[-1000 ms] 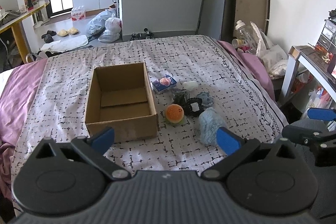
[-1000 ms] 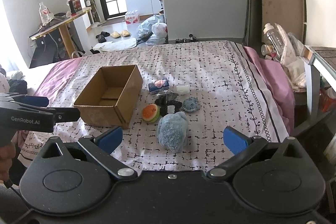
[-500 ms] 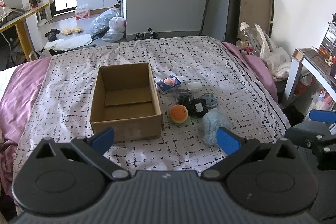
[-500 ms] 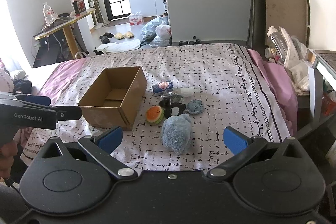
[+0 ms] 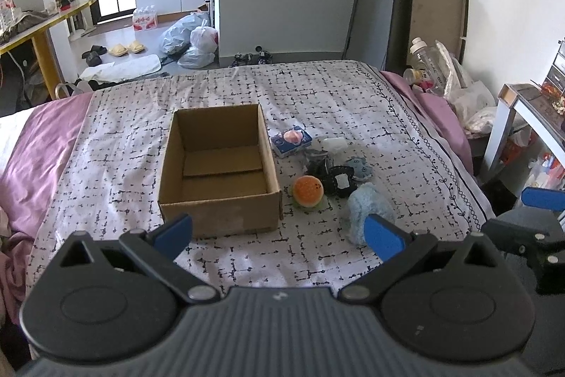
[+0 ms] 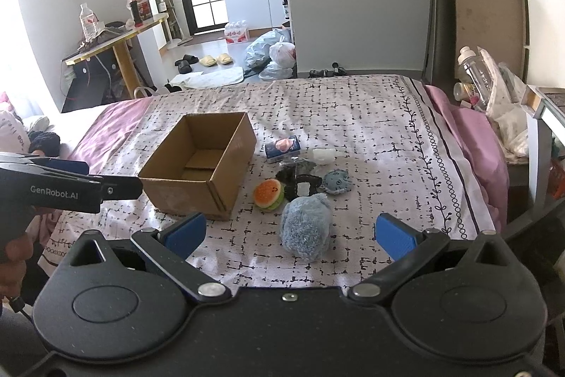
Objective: Organize soft objects
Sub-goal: 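Move the right tool toward the light-blue fluffy plush, then close the right gripper on the light-blue fluffy plush, then lift the light-blue plush with the right gripper and carry it over the box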
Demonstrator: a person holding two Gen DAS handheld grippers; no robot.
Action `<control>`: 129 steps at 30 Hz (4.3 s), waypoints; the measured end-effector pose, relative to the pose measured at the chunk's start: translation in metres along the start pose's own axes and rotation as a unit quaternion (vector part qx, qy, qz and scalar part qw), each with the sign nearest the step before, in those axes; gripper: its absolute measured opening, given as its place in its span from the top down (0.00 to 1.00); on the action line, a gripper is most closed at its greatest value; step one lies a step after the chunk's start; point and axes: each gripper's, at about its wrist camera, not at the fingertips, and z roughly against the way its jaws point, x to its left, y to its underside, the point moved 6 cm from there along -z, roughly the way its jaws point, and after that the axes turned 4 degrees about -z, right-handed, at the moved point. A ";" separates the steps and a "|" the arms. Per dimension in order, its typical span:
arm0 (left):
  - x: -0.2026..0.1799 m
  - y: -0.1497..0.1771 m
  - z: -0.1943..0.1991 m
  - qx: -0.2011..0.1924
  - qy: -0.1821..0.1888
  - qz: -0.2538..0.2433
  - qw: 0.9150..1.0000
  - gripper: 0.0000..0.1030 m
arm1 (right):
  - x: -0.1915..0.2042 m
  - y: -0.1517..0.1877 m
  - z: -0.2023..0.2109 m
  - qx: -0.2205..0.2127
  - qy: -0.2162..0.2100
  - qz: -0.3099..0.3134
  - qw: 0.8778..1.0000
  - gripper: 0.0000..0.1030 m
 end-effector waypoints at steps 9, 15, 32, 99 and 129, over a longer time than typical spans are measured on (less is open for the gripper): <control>-0.006 -0.004 -0.006 0.003 -0.003 -0.003 1.000 0.00 | -0.004 0.001 -0.005 0.001 -0.001 -0.002 1.000 0.00; -0.012 -0.006 -0.017 0.012 -0.002 -0.008 1.000 0.00 | -0.016 0.004 -0.017 0.013 -0.006 -0.013 1.000 0.01; -0.033 0.005 -0.077 0.094 0.044 0.025 0.994 0.14 | -0.046 0.012 -0.070 0.077 -0.052 -0.078 0.993 0.29; -0.081 -0.003 -0.223 0.169 0.158 0.116 0.966 0.54 | -0.063 0.025 -0.195 0.198 -0.123 -0.145 0.962 0.70; -0.047 -0.051 -0.175 0.078 0.181 0.106 0.975 0.54 | -0.022 -0.030 -0.171 0.123 -0.122 -0.110 0.979 0.70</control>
